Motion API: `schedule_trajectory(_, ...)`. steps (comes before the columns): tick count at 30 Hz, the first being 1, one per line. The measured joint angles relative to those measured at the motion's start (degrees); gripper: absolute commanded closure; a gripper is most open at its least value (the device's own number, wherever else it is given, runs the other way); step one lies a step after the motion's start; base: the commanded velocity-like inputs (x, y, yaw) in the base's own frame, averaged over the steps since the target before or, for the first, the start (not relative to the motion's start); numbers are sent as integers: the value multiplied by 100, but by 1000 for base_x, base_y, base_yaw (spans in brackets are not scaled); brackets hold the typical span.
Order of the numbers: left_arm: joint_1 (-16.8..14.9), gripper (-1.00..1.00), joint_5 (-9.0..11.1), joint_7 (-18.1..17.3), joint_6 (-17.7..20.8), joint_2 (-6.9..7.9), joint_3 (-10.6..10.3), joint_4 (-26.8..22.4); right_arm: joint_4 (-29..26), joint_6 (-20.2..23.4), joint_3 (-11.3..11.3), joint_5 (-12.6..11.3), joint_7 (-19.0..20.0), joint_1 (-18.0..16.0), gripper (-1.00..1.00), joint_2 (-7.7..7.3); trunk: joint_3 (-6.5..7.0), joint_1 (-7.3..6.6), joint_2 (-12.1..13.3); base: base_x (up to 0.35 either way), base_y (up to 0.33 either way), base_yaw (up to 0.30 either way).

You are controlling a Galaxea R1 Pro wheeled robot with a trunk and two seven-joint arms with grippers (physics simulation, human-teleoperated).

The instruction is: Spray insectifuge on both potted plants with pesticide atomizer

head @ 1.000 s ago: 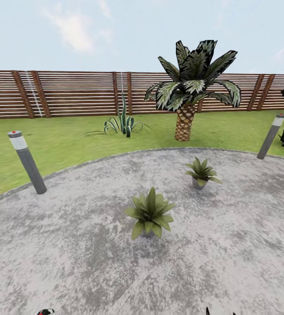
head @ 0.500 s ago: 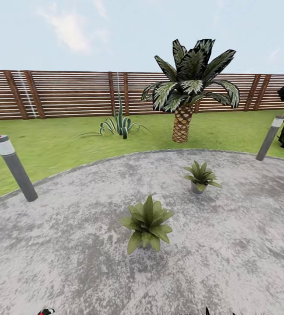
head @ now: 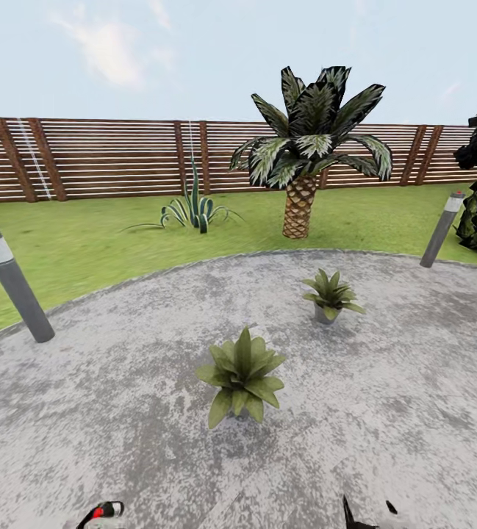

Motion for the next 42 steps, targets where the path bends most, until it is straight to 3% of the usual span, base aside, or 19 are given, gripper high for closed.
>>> schedule_trajectory(1,-57,100,-34,-334,5,58,-30,-48,-201,7,12,255,14,0,-100,-25,0,0,0,0,0,0)
schedule_trajectory(3,-231,100,-114,-1099,28,207,-76,-154,-583,44,17,988,141,-1,-100,-65,1,0,0,0,0,0)
schedule_trajectory(6,-617,100,-422,-2329,185,442,-112,-217,-946,182,6,2107,627,-8,-100,-85,1,0,0,0,0,0)
schedule_trajectory(7,-912,100,-792,-3013,502,542,-148,-221,-1054,424,3,2554,1072,-63,-100,-89,1,0,1,0,0,0)
schedule_trajectory(8,-1131,100,-1101,-3463,856,580,-129,-234,-1120,693,1,2739,1402,-169,-100,-91,1,0,0,0,0,0)
schedule_trajectory(9,-1368,100,-1671,-3937,1288,575,-141,-237,-1217,1049,2,2867,1855,-373,-100,-92,2,0,1,0,0,0)
schedule_trajectory(11,-1765,100,-2608,-4460,1846,516,-120,-243,-1299,1460,8,3079,2792,-743,-100,-86,2,0,1,0,0,0)
schedule_trajectory(12,-2061,100,-3745,-5002,2280,288,-136,-242,-1318,1654,7,3404,3738,-1095,-100,-43,1,0,1,0,0,0)
schedule_trajectory(14,-2134,100,-4311,-5204,2406,151,-132,-246,-1317,1695,10,3484,4054,-1199,-100,2,0,0,0,0,0,0)
schedule_trajectory(16,-2160,100,-4642,-5317,2451,59,-131,-248,-1314,1708,14,3522,4278,-1232,-100,91,0,0,0,0,0,0)
schedule_trajectory(19,-2173,100,-4968,-5538,2477,-68,-132,-248,-1317,1715,105,3551,4487,-1248,-100,208,0,0,0,0,0,0)
schedule_trajectory(24,-2204,100,-5308,-5915,2501,-282,-131,-257,-1318,1717,349,3553,4564,-1254,-100,277,0,0,0,0,0,0)
schedule_trajectory(30,-2219,100,-5370,-5966,2472,-354,-129,-354,-1321,1713,381,3561,4566,-1255,-100,362,0,0,0,0,0,0)
schedule_trajectory(31,-2220,100,-5372,-5968,2462,-375,-128,-384,-1320,1726,391,3560,4563,-1255,100,415,0,0,0,0,0,0)
schedule_trajectory(37,-2219,100,-5385,-5968,2423,-538,-180,-422,-1328,1983,398,3563,4564,-1255,100,697,0,0,0,0,0,0)
schedule_trajectory(39,-2220,100,-5395,-5967,2425,-577,-384,-446,-1326,2008,404,3564,4609,-1258,100,736,0,0,0,0,0,0)
schedule_trajectory(40,-2221,100,-5401,-5966,2432,-595,-537,-483,-1327,2016,474,3569,4719,-1261,100,765,0,0,0,0,0,0)
schedule_trajectory(41,-2222,100,-5390,-5961,2445,-686,-719,-649,-1428,2099,921,3574,4929,-1272,100,808,0,0,0,0,0,0)
schedule_trajectory(42,-2221,100,-5402,-5962,2443,-725,-750,-687,-1466,2214,1042,3565,4958,-1273,100,818,0,0,0,0,0,0)
